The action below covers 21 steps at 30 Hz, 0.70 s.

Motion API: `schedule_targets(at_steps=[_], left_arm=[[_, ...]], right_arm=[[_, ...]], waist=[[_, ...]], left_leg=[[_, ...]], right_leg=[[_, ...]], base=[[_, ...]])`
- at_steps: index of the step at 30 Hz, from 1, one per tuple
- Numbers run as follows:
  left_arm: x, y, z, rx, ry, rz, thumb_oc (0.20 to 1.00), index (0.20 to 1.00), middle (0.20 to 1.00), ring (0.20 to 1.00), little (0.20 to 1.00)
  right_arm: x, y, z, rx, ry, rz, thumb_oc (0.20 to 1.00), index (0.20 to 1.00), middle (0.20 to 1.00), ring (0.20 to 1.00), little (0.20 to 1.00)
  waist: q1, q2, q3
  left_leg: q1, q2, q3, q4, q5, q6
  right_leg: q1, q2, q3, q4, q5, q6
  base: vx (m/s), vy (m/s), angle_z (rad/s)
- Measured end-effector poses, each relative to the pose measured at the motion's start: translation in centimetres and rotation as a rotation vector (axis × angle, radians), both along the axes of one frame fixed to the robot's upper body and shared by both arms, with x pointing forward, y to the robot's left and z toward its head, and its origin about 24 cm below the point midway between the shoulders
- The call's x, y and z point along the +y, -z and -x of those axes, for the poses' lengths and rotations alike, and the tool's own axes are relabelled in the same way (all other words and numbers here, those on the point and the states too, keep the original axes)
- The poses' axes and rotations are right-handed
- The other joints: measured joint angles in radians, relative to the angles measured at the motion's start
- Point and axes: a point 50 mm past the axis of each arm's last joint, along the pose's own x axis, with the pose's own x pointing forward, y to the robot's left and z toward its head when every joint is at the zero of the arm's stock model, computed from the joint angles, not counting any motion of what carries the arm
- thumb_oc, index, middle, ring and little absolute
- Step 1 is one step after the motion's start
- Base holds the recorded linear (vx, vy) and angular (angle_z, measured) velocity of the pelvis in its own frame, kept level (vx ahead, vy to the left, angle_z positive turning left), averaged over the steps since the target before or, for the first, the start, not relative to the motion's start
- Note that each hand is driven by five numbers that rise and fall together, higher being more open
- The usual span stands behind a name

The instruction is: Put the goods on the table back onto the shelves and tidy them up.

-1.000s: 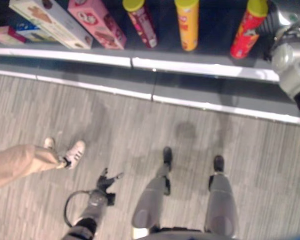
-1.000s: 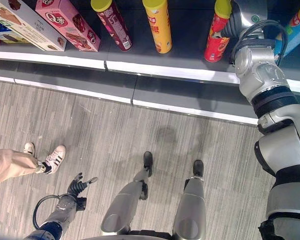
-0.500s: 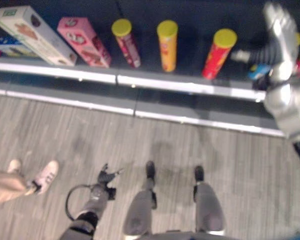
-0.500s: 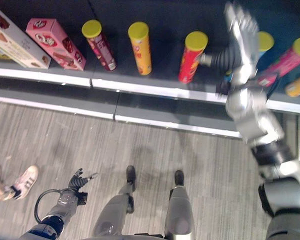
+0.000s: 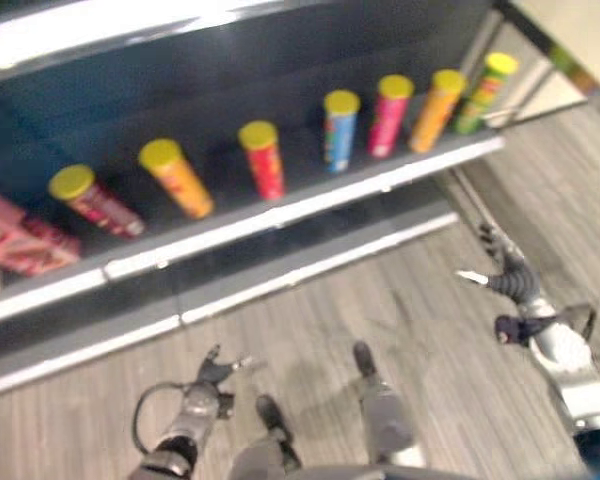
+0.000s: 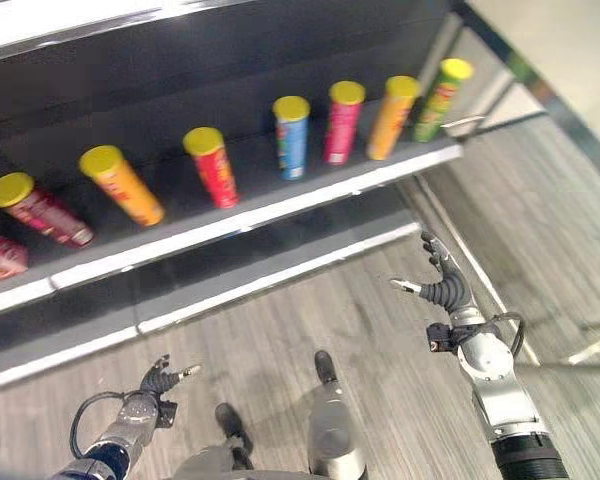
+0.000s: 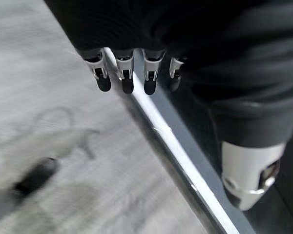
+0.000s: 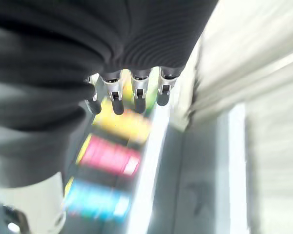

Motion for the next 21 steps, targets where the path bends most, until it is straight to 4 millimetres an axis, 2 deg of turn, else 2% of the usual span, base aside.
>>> schedule_targets(at_steps=[1, 2, 3, 4, 5, 6, 7, 8, 9, 10, 11, 12, 13, 15, 16, 17, 18, 19, 20, 21], left_arm=[[-0.3, -0.2, -0.4, -0.007, 0.017, 0.002, 1.0, 1.0, 1.0, 1.0, 1.0], [-0.3, -0.3, -0.7, -0.018, 0.02, 0.003, 1.0, 1.0, 1.0, 1.0, 1.0], [-0.2, -0.5, -0.9, -0.021, 0.016, 0.002, 1.0, 1.0, 1.0, 1.0, 1.0], [0.1, -0.3, -0.4, -0.011, 0.005, 0.001, 1.0, 1.0, 1.0, 1.0, 1.0], [0.2, -0.3, -0.5, -0.012, -0.007, 0.002, 1.0, 1.0, 1.0, 1.0, 1.0], [0.4, -0.2, -0.1, -0.005, -0.024, 0.007, 1.0, 1.0, 1.0, 1.0, 1.0], [0.7, -0.3, -0.2, -0.01, -0.028, -0.003, 1.0, 1.0, 1.0, 1.0, 1.0], [1.1, -0.4, -0.1, -0.01, -0.041, -0.005, 1.0, 1.0, 1.0, 1.0, 1.0], [1.5, -0.4, 0.1, -0.012, -0.062, -0.007, 1.0, 1.0, 1.0, 1.0, 1.0], [1.5, -0.3, 0.4, -0.005, -0.079, 0.002, 1.0, 1.0, 1.0, 1.0, 1.0], [1.8, -0.2, 0.7, -0.002, -0.094, 0.007, 1.0, 1.0, 1.0, 1.0, 1.0], [2.3, -0.4, 0.7, -0.014, -0.115, 0.003, 1.0, 1.0, 1.0, 1.0, 1.0], [2.4, -0.4, 0.8, -0.015, -0.126, 0.008, 1.0, 1.0, 1.0, 1.0, 1.0], [1.9, 0.0, 1.5, 0.001, -0.125, 0.022, 1.0, 1.0, 1.0, 1.0, 1.0], [1.6, 0.0, 1.3, -0.009, -0.109, 0.031, 1.0, 1.0, 1.0, 1.0, 1.0], [1.5, 0.1, 1.5, -0.005, -0.107, 0.037, 1.0, 1.0, 1.0, 1.0, 1.0], [1.3, 0.1, 1.4, -0.006, -0.103, 0.041, 1.0, 1.0, 1.0, 1.0, 1.0], [1.2, 0.3, 1.7, 0.007, -0.105, 0.047, 1.0, 1.0, 1.0, 1.0, 1.0], [1.5, 0.6, 2.5, 0.026, -0.12, 0.052, 1.0, 1.0, 1.0, 1.0, 1.0], [2.2, 0.5, 2.6, 0.025, -0.12, 0.08, 1.0, 1.0, 1.0, 1.0, 1.0]], right_arm=[[-0.6, 0.4, 0.5, 0.019, 0.026, 0.002, 1.0, 1.0, 1.0, 1.0, 1.0], [-0.8, 0.6, 0.6, 0.023, 0.038, 0.002, 1.0, 1.0, 1.0, 1.0, 1.0], [-1.1, 0.8, 0.6, 0.032, 0.058, 0.001, 1.0, 1.0, 1.0, 1.0, 1.0], [-1.2, 0.8, 0.6, 0.03, 0.064, 0.002, 1.0, 1.0, 1.0, 1.0, 1.0], [-1.5, 0.5, 0.5, 0.016, 0.075, 0.004, 1.0, 1.0, 1.0, 1.0, 1.0], [-2.1, 0.0, 0.6, -0.002, 0.099, 0.007, 1.0, 1.0, 1.0, 1.0, 1.0], [-2.7, -0.4, 0.7, -0.015, 0.122, 0.023, 1.0, 1.0, 1.0, 1.0, 1.0], [-3.4, -1.0, 0.6, -0.037, 0.149, 0.028, 1.0, 1.0, 1.0, 1.0, 1.0], [-3.8, -1.5, 0.6, -0.058, 0.166, 0.037, 1.0, 1.0, 1.0, 1.0, 1.0], [-4.2, -2.4, 0.4, -0.078, 0.172, 0.061, 1.0, 1.0, 1.0, 1.0, 1.0], [-4.8, -3.6, 0.1, -0.112, 0.182, 0.086, 1.0, 1.0, 1.0, 1.0, 1.0], [-5.2, -4.6, 0.1, -0.152, 0.198, 0.083, 1.0, 1.0, 1.0, 1.0, 1.0], [-5.5, -5.6, 0.2, -0.192, 0.21, 0.081, 1.0, 1.0, 1.0, 1.0, 1.0], [-6.5, -6.9, 0.6, -0.23, 0.238, 0.108, 1.0, 1.0, 1.0, 1.0, 1.0], [-7.3, -7.4, 1.1, -0.24, 0.271, 0.135, 1.0, 1.0, 1.0, 1.0, 1.0], [-7.7, -7.7, 1.4, -0.254, 0.294, 0.144, 1.0, 1.0, 1.0, 1.0, 1.0], [-7.8, -7.9, 1.4, -0.261, 0.306, 0.151, 1.0, 1.0, 1.0, 1.0, 1.0], [-7.5, -8.1, 1.1, -0.265, 0.29, 0.163, 1.0, 1.0, 1.0, 1.0, 1.0], [-7.3, -8.3, 0.8, -0.267, 0.276, 0.171, 1.0, 1.0, 1.0, 1.0, 1.0], [-7.1, -9.0, 0.5, -0.275, 0.253, 0.203, 1.0, 1.0, 1.0, 1.0, 1.0]], waist=[[-0.007, 0.001, -0.002], [-0.006, 0.002, -0.002], [-0.003, 0.008, -0.003], [0.017, 0.011, -0.005], [0.026, 0.025, -0.005], [0.043, 0.055, -0.006], [0.045, 0.054, -0.018], [0.063, 0.068, -0.018], [0.067, 0.068, -0.024], [0.072, 0.097, -0.032], [0.096, 0.124, -0.047], [0.115, 0.116, -0.045], [0.111, 0.115, -0.047], [0.097, 0.111, -0.05], [0.085, 0.108, -0.054], [0.082, 0.102, -0.054], [0.06, 0.093, -0.058], [0.075, 0.08, -0.067], [0.094, 0.07, -0.072], [0.115, 0.053, -0.074]], left_leg=[[0.0, 0.022, 0.011, 0.028, -0.008, -0.01], [0.004, 0.032, 0.017, 0.035, -0.013, -0.015], [0.022, 0.071, 0.055, 0.057, -0.021, -0.03], [0.033, 0.084, 0.064, 0.074, -0.037, -0.042], [0.052, 0.126, 0.083, 0.093, -0.046, -0.055], [0.052, 0.164, 0.1, 0.118, -0.052, -0.053], [0.071, 0.179, 0.112, 0.124, -0.063, -0.064], [0.085, 0.215, 0.134, 0.132, -0.068, -0.091], [0.094, 0.227, 0.149, 0.157, -0.072, -0.091], [0.096, 0.263, 0.168, 0.161, -0.069, -0.096], [0.108, 0.293, 0.182, 0.151, -0.058, -0.1], [0.122, 0.313, 0.192, 0.179, -0.041, -0.1], [0.13, 0.34, 0.194, 0.221, -0.032, -0.098], [0.138, 0.369, 0.195, 0.277, -0.009, -0.112], [0.151, 0.378, 0.187, 0.297, 0.039, -0.113], [0.154, 0.405, 0.164, 0.321, 0.029, -0.13], [0.152, 0.388, 0.146, 0.324, 0.054, -0.139], [0.158, 0.381, 0.085, 0.37, 0.116, -0.112], [0.137, 0.372, 0.016, 0.422, 0.135, -0.113], [0.118, 0.331, -0.094, 0.46, 0.06, -0.118]], right_leg=[[0.01, 0.012, -0.026, -0.011, 0.023, -0.028], [0.009, 0.021, -0.034, -0.013, 0.024, -0.033], [0.016, 0.039, -0.053, -0.024, 0.018, -0.038], [0.021, 0.036, -0.12, -0.022, -0.011, -0.068], [0.023, 0.034, -0.191, -0.012, -0.018, -0.071], [0.003, 0.025, -0.275, 0.066, -0.053, -0.095], [-0.007, -0.013, -0.291, 0.123, -0.071, -0.09], [-0.032, -0.022, -0.34, 0.202, -0.087, -0.087], [-0.049, -0.011, -0.365, 0.24, -0.113, -0.123], [-0.055, 0.013, -0.407, 0.246, -0.149, -0.149], [-0.057, 0.023, -0.467, 0.253, -0.163, -0.151], [-0.079, 0.038, -0.442, 0.289, -0.158, -0.186], [-0.08, 0.058, -0.416, 0.317, -0.177, -0.21], [-0.057, 0.087, -0.394, 0.324, -0.211, -0.209], [-0.044, 0.111, -0.38, 0.315, -0.218, -0.214], [-0.023, 0.117, -0.369, 0.296, -0.213, -0.219], [-0.014, 0.137, -0.363, 0.288, -0.217, -0.23], [-0.006, 0.16, -0.307, 0.28, -0.206, -0.244], [0.003, 0.17, -0.266, 0.266, -0.196, -0.273], [0.022, 0.171, -0.209, 0.212, -0.172, -0.285]], base=[[-0.13, -0.22, -0.34], [-0.07, -0.216, -0.47], [-0.13, -0.275, -0.6], [-0.14, -0.313, -0.87], [-0.15, -0.359, -0.74], [-0.13, -0.37, -0.64], [-0.11, -0.391, -0.49], [-0.09, -0.439, -0.5], [-0.06, -0.48, -0.47], [-0.03, -0.521, -0.71], [0.02, -0.485, -1.01], [0.04, -0.454, -1.16], [0.03, -0.282, -0.84], [-0.01, -0.288, -0.49], [0.04, -0.425, -0.51], [0.03, -0.344, -0.39], [0.06, -0.408, -0.74], [0.01, -0.198, -0.9], [0.07, -0.148, -1.47], [0.14, -0.249, -1.23]])
